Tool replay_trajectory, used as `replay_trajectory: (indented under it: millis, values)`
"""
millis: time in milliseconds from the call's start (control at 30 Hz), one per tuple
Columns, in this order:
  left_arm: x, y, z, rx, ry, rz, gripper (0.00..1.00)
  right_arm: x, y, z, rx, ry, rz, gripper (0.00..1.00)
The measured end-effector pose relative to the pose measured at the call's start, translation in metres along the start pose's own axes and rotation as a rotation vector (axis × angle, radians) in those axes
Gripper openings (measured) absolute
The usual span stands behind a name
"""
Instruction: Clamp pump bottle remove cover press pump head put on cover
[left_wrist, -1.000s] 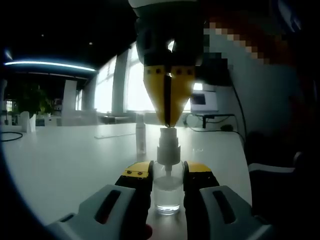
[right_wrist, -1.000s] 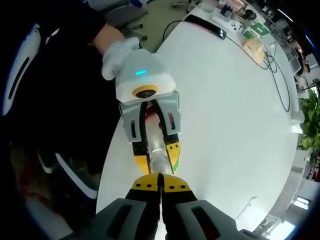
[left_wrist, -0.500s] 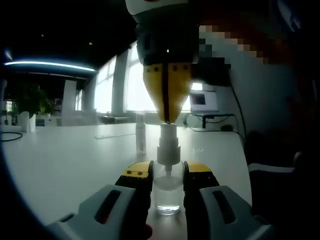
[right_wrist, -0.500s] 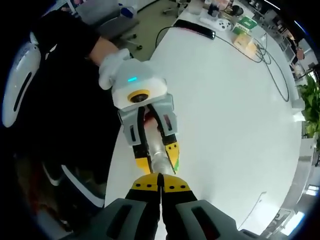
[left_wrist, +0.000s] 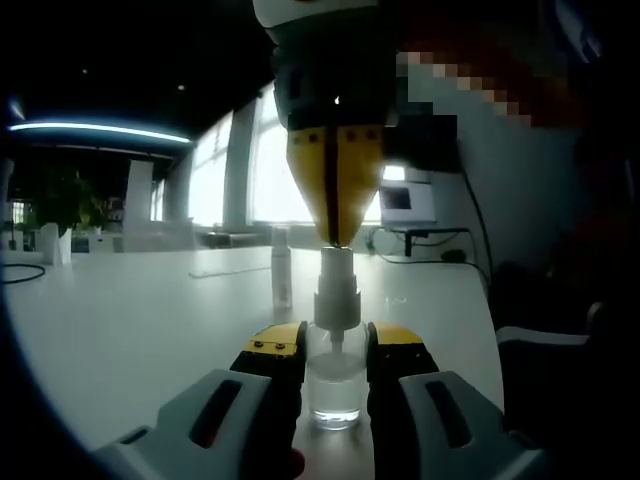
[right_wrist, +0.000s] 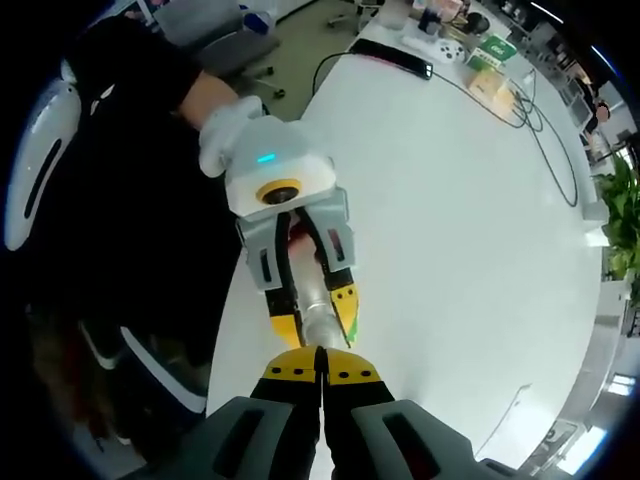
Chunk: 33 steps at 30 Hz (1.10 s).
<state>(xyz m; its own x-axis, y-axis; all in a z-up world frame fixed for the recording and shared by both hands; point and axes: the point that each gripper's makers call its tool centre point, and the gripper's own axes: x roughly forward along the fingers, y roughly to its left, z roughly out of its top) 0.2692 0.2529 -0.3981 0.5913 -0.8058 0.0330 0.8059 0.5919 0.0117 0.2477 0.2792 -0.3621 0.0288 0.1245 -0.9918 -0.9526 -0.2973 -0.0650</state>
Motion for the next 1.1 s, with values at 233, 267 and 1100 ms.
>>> replay_trajectory:
  millis: [233, 267, 1100]
  values:
    - [-0.0001, -0.0007, 0.0004, 0.000, 0.000, 0.000, 0.15, -0.0001, 0.0002, 0.0001, -0.004, 0.000, 0.000, 0.00]
    - [-0.0001, -0.0013, 0.0007, -0.001, 0.000, 0.000, 0.15, -0.0001, 0.0003, 0.0000, -0.003, 0.001, 0.000, 0.00]
    - [-0.0001, 0.0006, -0.0004, -0.001, 0.000, 0.001, 0.15, 0.0047, 0.0007, -0.0005, 0.001, 0.008, 0.003, 0.00]
